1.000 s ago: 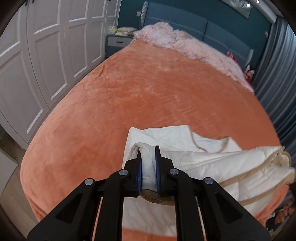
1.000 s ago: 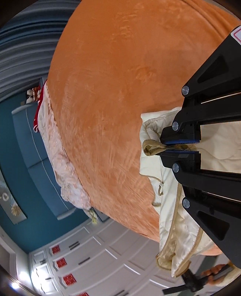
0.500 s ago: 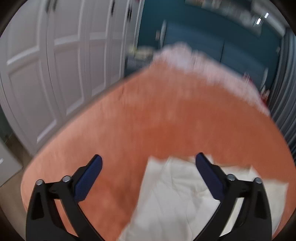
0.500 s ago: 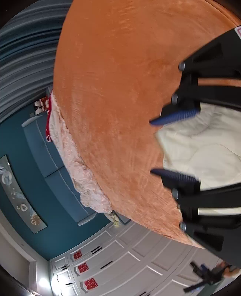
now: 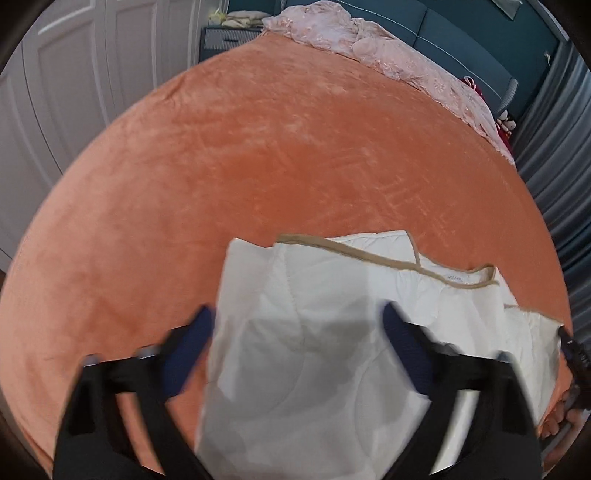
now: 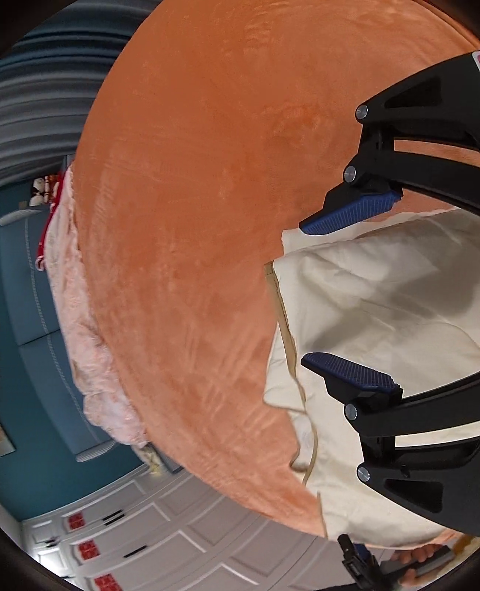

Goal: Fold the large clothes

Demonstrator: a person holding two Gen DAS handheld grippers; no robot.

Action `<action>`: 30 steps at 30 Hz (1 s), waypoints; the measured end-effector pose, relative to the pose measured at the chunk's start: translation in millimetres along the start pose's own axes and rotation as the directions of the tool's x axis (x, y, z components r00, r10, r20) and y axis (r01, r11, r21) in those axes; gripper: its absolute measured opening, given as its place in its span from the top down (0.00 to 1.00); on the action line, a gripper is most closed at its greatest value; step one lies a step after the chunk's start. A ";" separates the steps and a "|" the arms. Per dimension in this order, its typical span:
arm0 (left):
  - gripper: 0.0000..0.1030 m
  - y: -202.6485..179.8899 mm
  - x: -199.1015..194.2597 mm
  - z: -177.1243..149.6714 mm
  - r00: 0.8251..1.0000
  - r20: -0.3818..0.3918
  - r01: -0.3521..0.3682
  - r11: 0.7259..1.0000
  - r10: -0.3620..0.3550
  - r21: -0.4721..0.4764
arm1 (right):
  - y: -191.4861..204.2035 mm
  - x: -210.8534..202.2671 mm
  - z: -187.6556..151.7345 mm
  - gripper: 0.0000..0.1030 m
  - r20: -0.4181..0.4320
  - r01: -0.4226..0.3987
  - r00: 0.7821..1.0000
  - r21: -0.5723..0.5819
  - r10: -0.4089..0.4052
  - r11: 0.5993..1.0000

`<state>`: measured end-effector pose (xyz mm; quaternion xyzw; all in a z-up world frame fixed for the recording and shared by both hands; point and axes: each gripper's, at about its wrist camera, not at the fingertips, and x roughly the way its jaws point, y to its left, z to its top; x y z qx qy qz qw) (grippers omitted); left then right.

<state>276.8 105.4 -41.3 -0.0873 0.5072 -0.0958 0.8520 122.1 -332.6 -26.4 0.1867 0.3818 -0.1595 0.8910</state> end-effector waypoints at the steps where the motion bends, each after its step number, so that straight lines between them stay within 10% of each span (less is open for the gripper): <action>1: 0.52 -2.1 3.8 1.9 1.000 -0.014 0.000 1.000 0.000 -0.006 | 0.9 4.4 0.5 0.62 -0.009 -0.005 1.000 -0.008 0.005 1.000; 2: 0.67 -3.3 5.7 4.3 1.000 -0.012 -0.022 1.000 0.022 -0.009 | 2.2 8.8 1.8 0.85 -0.021 0.000 1.000 -0.018 0.000 1.000; 6: 0.88 -9.1 -2.4 14.7 0.997 0.048 -0.053 0.999 0.053 0.002 | 11.6 11.0 10.9 0.92 0.021 0.019 1.000 -0.035 -0.018 0.999; 30: 0.83 -16.3 81.5 8.2 0.948 0.124 -0.301 0.952 0.292 0.063 | 3.1 98.8 -5.9 0.91 -0.041 0.139 0.989 -0.012 -0.140 0.990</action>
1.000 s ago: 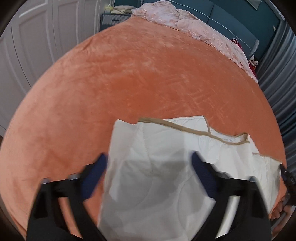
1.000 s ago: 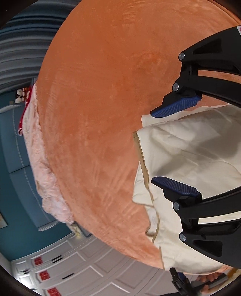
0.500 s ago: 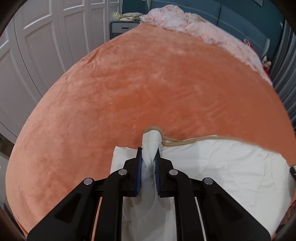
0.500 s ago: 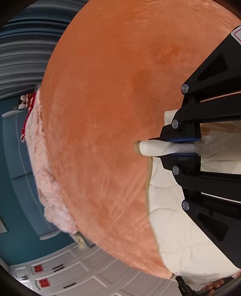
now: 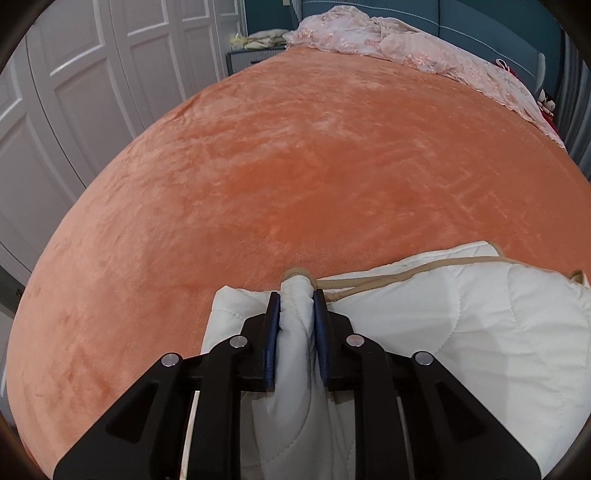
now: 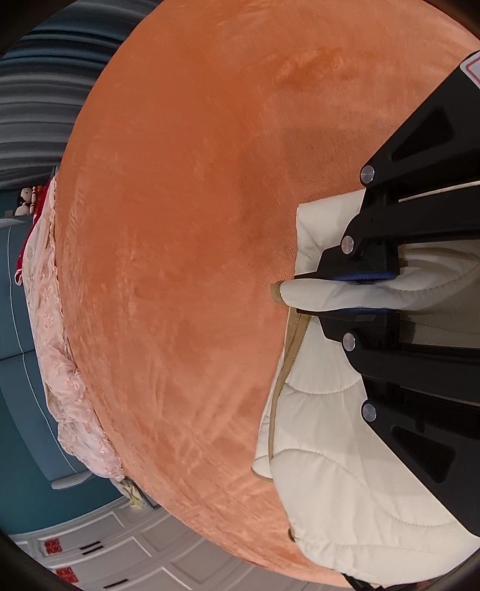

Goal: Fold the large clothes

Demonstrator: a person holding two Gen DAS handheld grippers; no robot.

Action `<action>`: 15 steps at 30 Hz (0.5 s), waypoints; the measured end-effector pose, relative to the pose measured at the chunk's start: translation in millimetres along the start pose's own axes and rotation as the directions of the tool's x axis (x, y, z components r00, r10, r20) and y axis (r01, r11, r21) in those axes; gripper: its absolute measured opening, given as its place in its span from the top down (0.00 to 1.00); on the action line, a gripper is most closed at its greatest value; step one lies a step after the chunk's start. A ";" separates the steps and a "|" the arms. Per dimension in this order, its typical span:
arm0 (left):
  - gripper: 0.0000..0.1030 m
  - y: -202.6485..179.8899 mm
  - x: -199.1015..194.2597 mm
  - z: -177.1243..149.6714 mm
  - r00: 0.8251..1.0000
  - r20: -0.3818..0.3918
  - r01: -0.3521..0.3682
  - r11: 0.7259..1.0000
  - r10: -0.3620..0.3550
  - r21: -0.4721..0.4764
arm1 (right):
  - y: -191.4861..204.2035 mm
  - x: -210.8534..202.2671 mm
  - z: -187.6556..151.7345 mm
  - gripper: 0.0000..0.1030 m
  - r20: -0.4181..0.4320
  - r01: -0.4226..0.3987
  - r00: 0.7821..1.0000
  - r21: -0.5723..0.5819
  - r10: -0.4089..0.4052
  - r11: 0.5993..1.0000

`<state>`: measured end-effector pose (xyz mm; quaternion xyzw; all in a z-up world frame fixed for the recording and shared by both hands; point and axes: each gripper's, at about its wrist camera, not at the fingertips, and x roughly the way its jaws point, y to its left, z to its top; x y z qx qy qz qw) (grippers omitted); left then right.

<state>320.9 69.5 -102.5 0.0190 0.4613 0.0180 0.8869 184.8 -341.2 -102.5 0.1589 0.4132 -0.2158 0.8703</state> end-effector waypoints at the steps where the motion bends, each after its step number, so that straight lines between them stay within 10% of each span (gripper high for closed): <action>1: 0.83 -0.4 0.2 -0.6 1.000 0.006 -0.002 1.000 0.002 0.001 | -0.2 1.1 -0.5 0.91 0.001 -0.003 1.000 0.002 0.003 1.000; 15: 0.82 -5.1 2.6 -6.9 0.998 0.051 -0.022 1.000 0.023 -0.004 | 4.0 4.7 -6.7 0.90 0.033 0.010 0.999 -0.008 -0.009 1.000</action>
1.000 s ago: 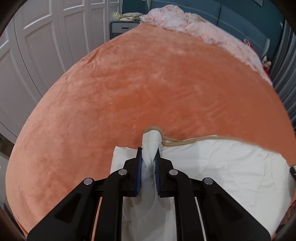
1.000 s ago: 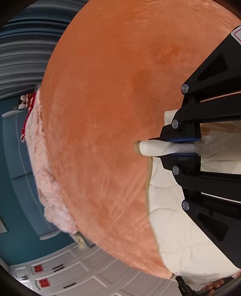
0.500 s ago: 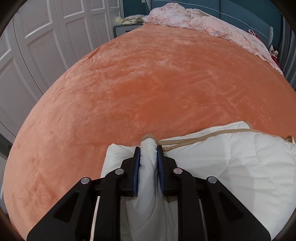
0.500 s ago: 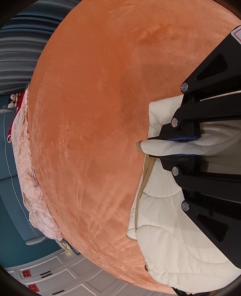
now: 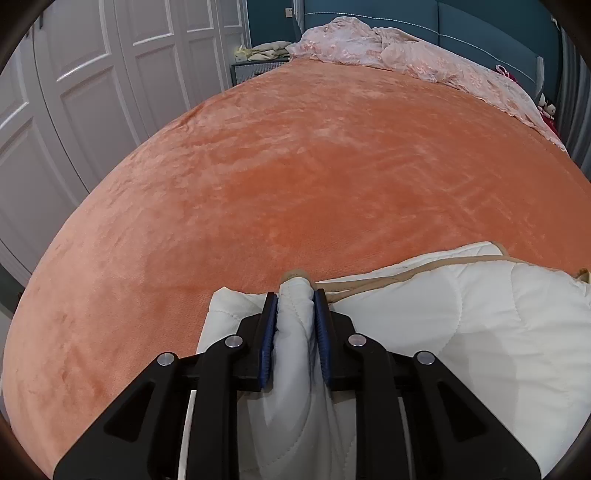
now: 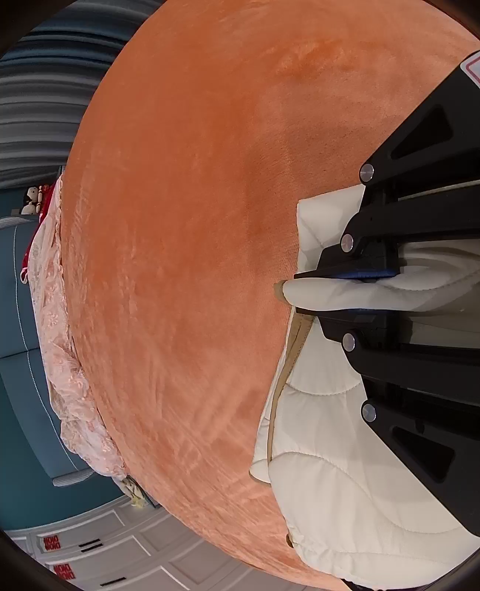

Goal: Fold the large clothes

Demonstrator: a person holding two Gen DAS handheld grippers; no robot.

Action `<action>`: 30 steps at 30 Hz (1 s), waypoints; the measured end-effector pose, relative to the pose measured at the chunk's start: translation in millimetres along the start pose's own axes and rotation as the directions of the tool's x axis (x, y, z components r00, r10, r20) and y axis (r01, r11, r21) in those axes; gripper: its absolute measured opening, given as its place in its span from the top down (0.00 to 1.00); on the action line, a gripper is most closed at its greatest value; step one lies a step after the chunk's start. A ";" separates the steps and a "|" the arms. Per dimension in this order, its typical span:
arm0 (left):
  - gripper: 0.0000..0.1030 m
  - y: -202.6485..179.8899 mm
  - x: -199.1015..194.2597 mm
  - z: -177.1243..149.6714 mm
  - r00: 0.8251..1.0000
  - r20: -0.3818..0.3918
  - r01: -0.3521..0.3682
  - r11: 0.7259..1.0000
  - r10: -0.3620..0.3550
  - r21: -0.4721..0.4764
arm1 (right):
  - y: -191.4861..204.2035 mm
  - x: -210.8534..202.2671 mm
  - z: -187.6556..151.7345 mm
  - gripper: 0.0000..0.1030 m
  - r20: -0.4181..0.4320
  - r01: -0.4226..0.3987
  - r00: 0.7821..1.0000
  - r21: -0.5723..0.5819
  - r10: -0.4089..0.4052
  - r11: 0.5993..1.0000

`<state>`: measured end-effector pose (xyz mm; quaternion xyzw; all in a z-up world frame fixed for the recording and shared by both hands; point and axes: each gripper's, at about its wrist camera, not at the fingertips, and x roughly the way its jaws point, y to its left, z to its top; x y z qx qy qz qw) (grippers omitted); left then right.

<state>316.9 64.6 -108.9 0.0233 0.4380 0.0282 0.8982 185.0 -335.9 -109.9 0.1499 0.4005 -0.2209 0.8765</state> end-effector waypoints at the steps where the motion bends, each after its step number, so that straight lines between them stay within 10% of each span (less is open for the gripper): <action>1: 0.81 -0.2 0.6 0.0 1.000 0.002 -0.002 1.000 0.002 0.001 | 0.7 0.5 -1.0 0.90 0.002 0.002 1.000 -0.001 -0.002 1.000; 16: 0.77 -3.7 -0.3 2.1 0.999 0.002 -0.034 0.999 0.034 0.009 | -3.9 -1.5 0.8 0.89 0.007 -0.009 1.000 0.021 0.009 1.000; 19: 0.57 6.2 -11.8 14.8 0.997 -0.050 -0.051 0.999 0.051 0.003 | -26.6 -14.8 13.4 0.67 -0.008 -0.024 1.000 0.129 0.026 0.991; 21: 0.22 19.5 -27.5 21.7 0.997 -0.058 -0.047 0.998 0.045 -0.035 | -49.9 -41.4 19.6 0.52 0.053 -0.055 0.998 0.242 0.043 0.969; 25: 0.17 43.0 -81.2 38.9 0.999 0.039 0.036 0.992 -0.032 -0.117 | -53.9 -86.0 29.6 0.50 0.130 -0.053 0.991 0.256 0.020 0.965; 30: 0.18 -9.4 -116.5 62.9 0.970 0.047 0.239 0.970 -0.237 -0.041 | 22.5 -100.3 33.0 0.63 0.073 -0.184 0.981 0.051 0.180 0.982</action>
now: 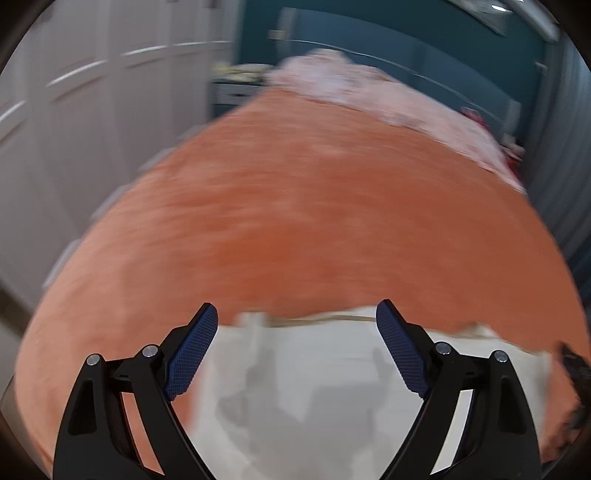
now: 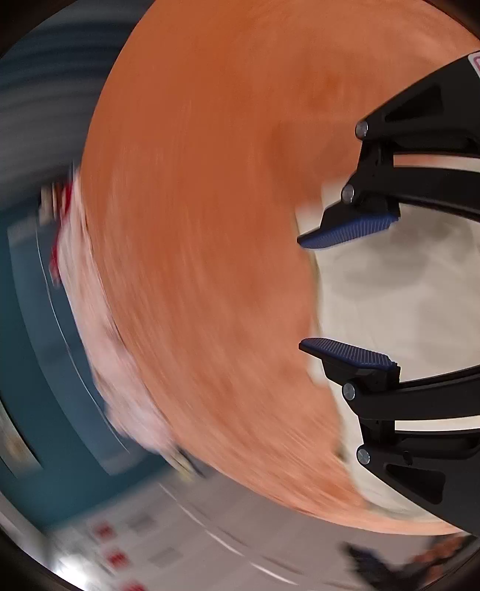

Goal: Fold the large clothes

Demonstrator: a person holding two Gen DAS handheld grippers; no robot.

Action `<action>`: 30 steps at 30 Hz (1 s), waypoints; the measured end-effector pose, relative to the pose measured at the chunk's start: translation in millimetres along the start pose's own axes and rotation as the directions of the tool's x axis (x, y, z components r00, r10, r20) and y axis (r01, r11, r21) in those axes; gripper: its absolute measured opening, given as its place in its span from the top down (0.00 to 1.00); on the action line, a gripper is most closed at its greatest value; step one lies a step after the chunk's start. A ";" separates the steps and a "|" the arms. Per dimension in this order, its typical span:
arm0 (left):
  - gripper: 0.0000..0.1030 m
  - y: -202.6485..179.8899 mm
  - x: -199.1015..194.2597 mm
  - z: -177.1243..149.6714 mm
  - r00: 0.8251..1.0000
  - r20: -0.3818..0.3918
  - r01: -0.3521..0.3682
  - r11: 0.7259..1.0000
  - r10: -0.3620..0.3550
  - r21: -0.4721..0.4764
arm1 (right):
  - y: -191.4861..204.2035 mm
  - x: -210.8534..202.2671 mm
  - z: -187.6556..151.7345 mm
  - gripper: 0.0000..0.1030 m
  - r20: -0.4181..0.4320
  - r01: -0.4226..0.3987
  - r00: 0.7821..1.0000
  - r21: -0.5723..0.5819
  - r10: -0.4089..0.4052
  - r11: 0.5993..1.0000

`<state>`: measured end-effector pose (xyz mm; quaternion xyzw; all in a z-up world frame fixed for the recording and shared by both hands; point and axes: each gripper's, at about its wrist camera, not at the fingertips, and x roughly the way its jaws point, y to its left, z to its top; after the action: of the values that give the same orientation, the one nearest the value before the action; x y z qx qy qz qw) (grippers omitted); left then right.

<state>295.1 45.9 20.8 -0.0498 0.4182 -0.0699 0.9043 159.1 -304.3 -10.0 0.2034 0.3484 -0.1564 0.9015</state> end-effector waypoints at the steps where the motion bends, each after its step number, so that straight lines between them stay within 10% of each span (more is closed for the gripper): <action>1: 0.18 -17.6 2.7 -1.9 0.999 -0.014 0.041 0.999 -0.041 0.028 | 24.3 6.6 -4.9 0.69 -0.038 -0.046 0.998 -0.058 0.044 0.997; 3: 0.25 -52.5 14.9 -9.2 0.994 -0.054 0.102 0.991 -0.098 0.090 | 60.1 20.8 -15.2 0.93 -0.110 -0.108 0.990 -0.136 0.094 0.985; 11: 0.65 -104.5 98.8 -48.7 0.967 -0.243 0.112 0.982 -0.073 0.150 | 118.3 88.4 -45.2 1.00 -0.267 -0.160 0.959 -0.249 0.092 0.955; 30: 0.66 -109.5 133.3 -82.7 0.991 -0.129 0.010 0.975 0.019 0.220 | 112.8 138.8 -74.5 1.00 -0.262 -0.134 0.963 -0.238 0.069 0.962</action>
<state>308.1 -87.0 -116.3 0.0565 0.4662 -0.1168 0.8751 263.2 -190.4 -127.3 0.1224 0.4660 -0.0369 0.8755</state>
